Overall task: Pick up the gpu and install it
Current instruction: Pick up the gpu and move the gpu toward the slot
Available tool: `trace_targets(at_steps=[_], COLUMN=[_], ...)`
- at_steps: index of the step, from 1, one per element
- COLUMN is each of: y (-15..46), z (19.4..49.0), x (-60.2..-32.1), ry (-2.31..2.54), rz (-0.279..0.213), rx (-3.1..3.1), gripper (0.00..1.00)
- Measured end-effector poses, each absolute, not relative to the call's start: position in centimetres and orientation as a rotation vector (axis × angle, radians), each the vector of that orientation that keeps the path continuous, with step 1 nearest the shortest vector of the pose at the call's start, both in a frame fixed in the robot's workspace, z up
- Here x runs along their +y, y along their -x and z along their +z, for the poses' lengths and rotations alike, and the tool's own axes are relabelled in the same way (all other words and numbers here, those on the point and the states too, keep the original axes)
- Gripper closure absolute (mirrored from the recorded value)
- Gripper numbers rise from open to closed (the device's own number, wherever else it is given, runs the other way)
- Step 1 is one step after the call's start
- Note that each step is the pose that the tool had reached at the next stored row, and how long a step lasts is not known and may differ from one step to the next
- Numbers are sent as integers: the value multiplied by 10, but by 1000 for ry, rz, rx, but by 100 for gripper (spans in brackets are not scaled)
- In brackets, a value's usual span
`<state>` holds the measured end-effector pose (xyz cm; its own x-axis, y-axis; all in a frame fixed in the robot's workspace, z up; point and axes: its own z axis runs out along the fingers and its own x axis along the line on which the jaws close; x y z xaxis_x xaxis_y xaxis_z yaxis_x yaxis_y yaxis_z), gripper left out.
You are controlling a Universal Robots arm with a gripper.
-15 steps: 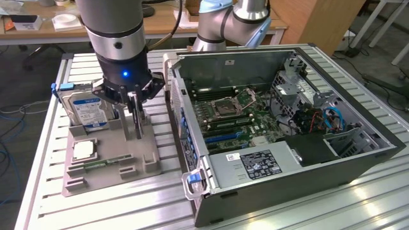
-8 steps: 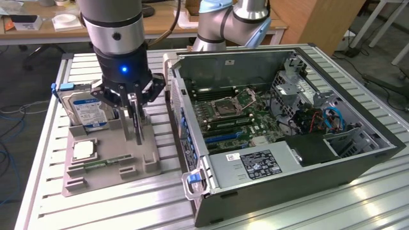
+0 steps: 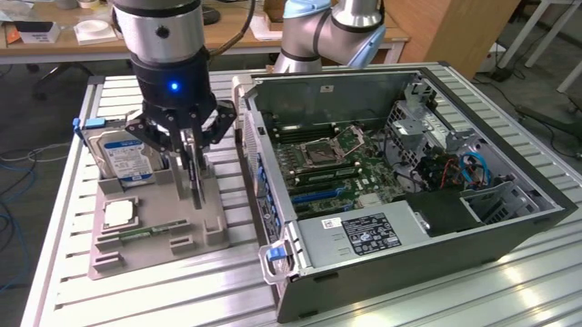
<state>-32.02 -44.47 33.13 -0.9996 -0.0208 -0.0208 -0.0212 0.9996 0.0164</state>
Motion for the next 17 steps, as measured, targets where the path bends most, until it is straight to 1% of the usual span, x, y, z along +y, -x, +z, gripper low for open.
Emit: trace_targets(at_steps=[17], y=[320], z=[385], x=[-445], ry=[32], rz=[25], rx=[3121], gripper=[74])
